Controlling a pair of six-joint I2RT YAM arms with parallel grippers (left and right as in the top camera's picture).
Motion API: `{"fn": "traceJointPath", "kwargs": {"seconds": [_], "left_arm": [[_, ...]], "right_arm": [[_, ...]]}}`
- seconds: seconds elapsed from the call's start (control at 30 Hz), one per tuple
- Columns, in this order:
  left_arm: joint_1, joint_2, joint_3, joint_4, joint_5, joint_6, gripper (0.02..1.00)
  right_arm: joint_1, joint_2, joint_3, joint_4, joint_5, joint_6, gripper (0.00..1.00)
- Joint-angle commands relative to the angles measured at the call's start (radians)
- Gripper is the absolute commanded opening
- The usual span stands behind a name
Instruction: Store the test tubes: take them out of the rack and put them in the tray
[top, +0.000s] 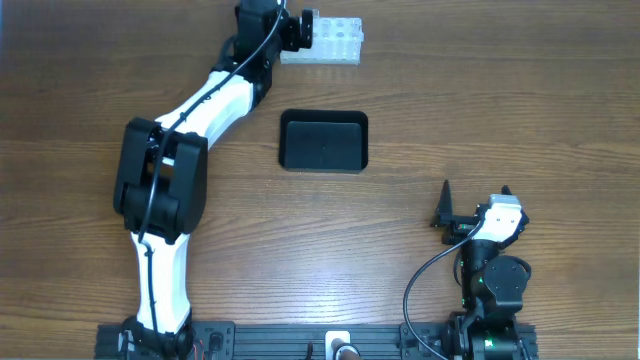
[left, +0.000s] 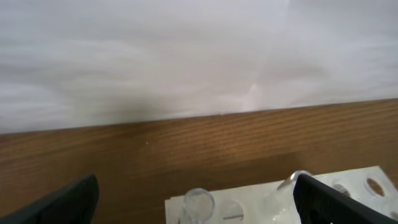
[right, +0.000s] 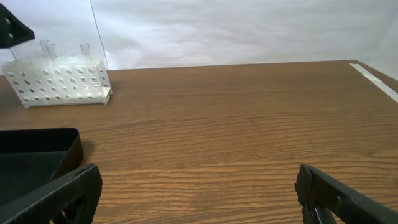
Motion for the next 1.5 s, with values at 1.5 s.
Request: {"fn": "traceJointPath", "kwargs": {"seconds": [1.5], "left_arm": [[-0.019,0.061,0.027,0.021,-0.059,-0.023,0.630]], "right_arm": [[0.005,-0.005,-0.007,0.001,0.012,-0.001,0.991]]}}
